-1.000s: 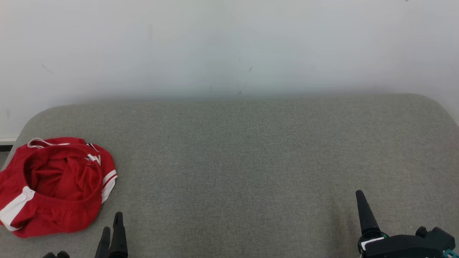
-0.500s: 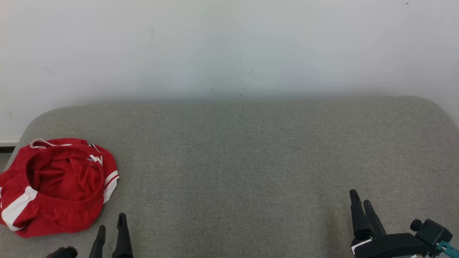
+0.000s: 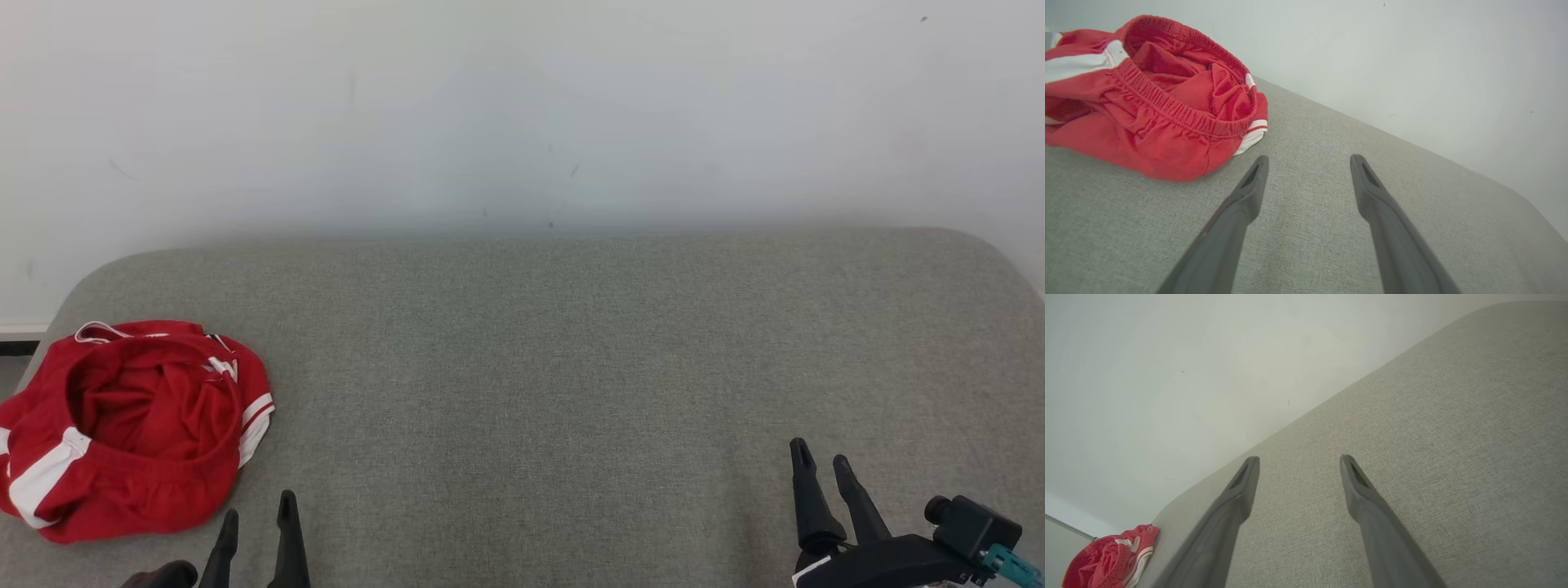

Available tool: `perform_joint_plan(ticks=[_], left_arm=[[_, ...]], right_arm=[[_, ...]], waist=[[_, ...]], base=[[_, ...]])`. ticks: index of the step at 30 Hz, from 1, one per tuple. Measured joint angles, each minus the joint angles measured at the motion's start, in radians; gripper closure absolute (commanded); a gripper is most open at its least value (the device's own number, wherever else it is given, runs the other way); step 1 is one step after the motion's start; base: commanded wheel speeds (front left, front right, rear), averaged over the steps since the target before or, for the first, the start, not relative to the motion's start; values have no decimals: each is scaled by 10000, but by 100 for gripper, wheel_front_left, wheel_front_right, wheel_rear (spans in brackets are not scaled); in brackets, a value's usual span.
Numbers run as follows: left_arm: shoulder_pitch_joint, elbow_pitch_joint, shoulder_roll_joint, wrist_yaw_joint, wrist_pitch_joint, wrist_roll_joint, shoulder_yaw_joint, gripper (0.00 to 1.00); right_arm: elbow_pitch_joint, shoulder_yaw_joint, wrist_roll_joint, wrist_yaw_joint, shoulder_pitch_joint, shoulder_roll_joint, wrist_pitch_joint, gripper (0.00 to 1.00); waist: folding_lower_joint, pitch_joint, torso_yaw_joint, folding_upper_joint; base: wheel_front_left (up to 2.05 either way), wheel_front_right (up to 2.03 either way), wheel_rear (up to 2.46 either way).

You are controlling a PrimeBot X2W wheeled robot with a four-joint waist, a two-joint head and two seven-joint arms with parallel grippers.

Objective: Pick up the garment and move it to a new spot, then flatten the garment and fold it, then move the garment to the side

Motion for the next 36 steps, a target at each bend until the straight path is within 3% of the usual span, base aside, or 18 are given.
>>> perform_joint_plan(ticks=[36], left_arm=[[20, 359, 251, -182, -853, 3091, -224, 0]], right_arm=[[-303, 165, -3576, 0, 312, 25, -276, 0]], waist=[[0, -278, -2, 0]], base=[[0, 0, 0]])
